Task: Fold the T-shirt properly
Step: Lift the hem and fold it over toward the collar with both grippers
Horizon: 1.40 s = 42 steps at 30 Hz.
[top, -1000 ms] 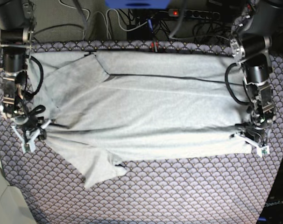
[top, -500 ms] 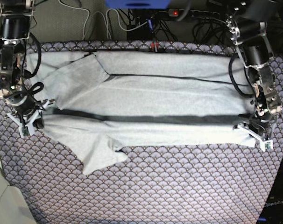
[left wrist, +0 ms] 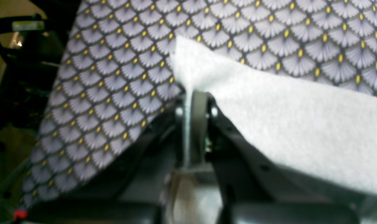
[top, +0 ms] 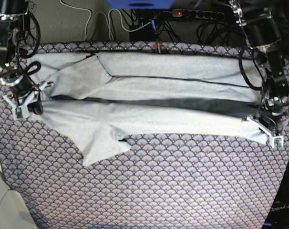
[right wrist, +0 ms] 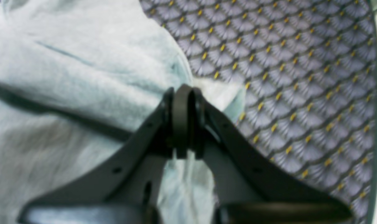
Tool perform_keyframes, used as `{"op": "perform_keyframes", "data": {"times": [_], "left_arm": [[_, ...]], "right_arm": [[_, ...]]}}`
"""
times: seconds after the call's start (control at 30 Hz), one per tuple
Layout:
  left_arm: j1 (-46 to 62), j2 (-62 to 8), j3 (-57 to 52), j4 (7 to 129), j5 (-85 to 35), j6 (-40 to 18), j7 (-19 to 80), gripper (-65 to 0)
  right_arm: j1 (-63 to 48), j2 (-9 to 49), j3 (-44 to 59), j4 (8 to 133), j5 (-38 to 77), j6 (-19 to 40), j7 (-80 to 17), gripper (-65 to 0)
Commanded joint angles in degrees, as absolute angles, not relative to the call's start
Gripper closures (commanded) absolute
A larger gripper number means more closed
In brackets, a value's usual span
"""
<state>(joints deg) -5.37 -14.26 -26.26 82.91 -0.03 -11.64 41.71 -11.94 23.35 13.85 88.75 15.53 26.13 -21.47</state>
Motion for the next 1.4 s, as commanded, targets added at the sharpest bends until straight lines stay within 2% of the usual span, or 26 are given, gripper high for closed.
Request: {"op": "perform_keyframes", "data": {"times": [0.0,0.2,0.33,0.5,1.1,1.37], "left_arm": [[-5.7,-15.3,-26.7,84.9,-0.1,-11.2,40.3,-0.4],[-1.2,-15.1,-30.6,88.7,-0.2,-11.4,41.6,-0.4],[1.5,-15.5,-33.1,90.9,-5.3,-11.4,44.2,-0.4],[2.4,-16.0,-33.7,89.9,-7.9,-11.4,44.7,-0.4],[8.0,-16.0,-33.8,89.7,-8.2,-11.4,44.8,-0.4],[8.3,-16.0,-33.8,89.5,-8.2,-11.5,44.9,-0.5]], "right_arm": [[-12.3,24.4,15.1,90.5,16.4,25.9,-20.0,0.0],[-16.0,24.4,16.8,94.8,16.6,26.0,-20.0,0.0],[-18.2,24.4,18.1,96.5,16.6,26.2,-20.0,0.0],[-19.8,24.2,18.2,96.6,16.6,32.4,-20.4,0.0],[-27.1,23.1,19.7,96.9,16.6,32.6,-20.0,0.0],[-28.7,23.3,21.7,96.7,16.6,34.9,-20.4,0.0]]}}
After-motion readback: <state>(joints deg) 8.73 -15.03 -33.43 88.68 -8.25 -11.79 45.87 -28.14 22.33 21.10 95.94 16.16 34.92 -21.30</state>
